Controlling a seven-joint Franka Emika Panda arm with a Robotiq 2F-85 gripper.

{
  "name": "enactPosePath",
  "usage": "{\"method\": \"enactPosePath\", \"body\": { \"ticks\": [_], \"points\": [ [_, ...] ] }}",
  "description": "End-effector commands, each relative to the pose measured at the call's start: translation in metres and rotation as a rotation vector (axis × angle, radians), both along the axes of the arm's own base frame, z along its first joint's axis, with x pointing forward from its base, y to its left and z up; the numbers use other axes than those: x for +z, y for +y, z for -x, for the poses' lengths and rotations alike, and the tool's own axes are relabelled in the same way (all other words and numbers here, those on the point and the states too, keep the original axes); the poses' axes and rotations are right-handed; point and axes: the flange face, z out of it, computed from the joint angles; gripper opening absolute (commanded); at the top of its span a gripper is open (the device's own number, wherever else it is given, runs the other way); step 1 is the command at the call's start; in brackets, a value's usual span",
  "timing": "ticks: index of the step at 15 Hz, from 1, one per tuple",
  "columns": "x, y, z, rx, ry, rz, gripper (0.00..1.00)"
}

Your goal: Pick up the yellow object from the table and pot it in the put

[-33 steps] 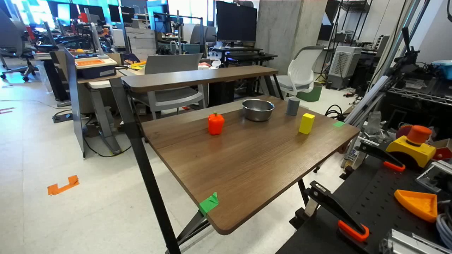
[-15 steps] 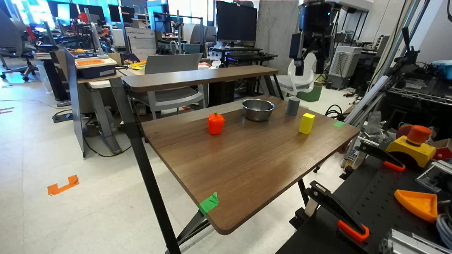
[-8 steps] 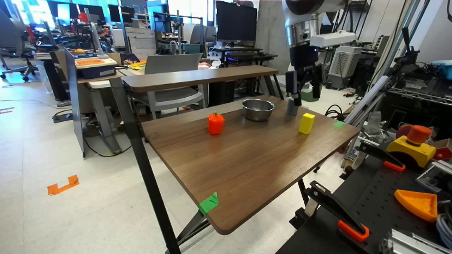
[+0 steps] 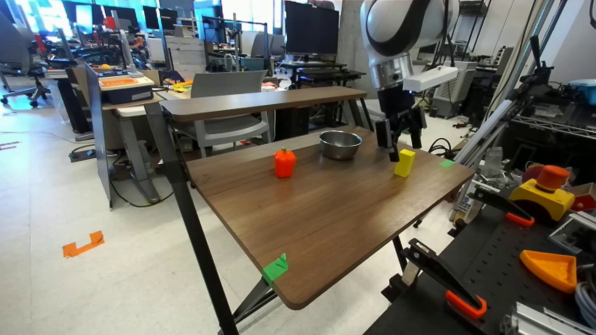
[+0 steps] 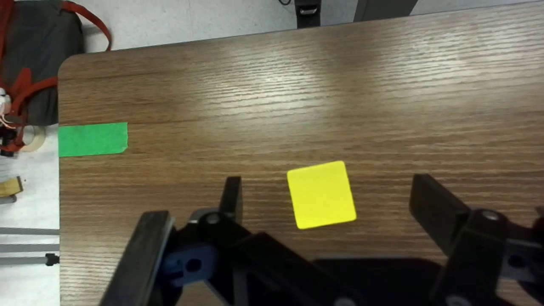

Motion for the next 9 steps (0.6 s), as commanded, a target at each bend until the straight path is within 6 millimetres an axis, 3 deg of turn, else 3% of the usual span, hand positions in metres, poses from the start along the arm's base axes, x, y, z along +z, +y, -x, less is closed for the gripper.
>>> {"method": "enactPosePath", "body": {
  "ticks": [1, 2, 3, 5, 9],
  "points": [
    [-0.015, 0.005, -0.01, 0.018, 0.024, 0.047, 1.0],
    [-0.018, 0.007, -0.011, 0.017, 0.031, 0.05, 0.75],
    [-0.02, 0.007, -0.012, 0.013, 0.034, 0.052, 0.72],
    [-0.022, 0.007, -0.014, 0.005, 0.04, 0.052, 0.56],
    [0.002, -0.002, -0.026, -0.036, -0.003, 0.015, 0.27]
  ]
}}
